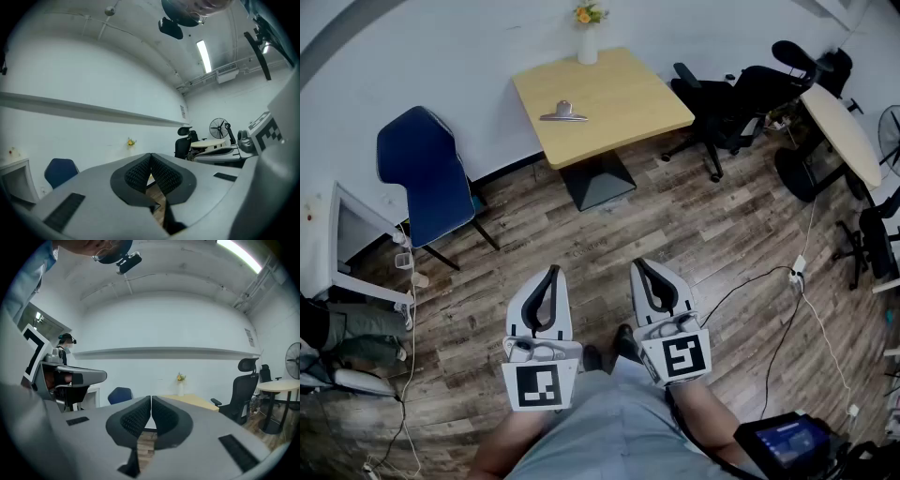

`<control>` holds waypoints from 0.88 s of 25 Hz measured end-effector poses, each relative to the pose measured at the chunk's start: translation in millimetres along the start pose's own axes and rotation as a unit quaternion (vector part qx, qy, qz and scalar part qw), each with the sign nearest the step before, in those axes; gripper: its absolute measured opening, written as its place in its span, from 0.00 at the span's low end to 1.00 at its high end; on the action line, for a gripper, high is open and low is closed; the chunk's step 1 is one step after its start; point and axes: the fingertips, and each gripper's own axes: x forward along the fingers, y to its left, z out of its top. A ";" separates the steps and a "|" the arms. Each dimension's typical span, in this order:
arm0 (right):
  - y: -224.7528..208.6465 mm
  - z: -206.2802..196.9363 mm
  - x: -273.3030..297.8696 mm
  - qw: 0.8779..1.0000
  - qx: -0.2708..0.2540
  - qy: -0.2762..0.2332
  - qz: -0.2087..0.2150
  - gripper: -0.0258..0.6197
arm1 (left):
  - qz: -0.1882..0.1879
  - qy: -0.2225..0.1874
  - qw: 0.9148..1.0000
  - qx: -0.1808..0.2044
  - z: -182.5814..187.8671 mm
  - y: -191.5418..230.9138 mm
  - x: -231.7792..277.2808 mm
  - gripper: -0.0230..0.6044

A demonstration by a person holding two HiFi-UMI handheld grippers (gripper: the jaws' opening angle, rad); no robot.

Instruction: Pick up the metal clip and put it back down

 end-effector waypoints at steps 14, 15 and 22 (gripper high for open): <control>-39.6 -4.7 17.6 1.000 0.025 -0.007 0.012 0.12 | 0.001 0.010 1.000 0.003 -6.2 -20.1 41.6 0.07; -43.8 -6.1 20.0 0.999 0.031 -0.006 0.015 0.12 | 0.001 0.012 1.000 0.003 -7.4 -22.6 46.3 0.07; -87.6 -4.1 27.5 0.999 0.041 -0.005 0.031 0.12 | 0.004 0.019 1.000 0.019 0.5 -52.5 80.4 0.07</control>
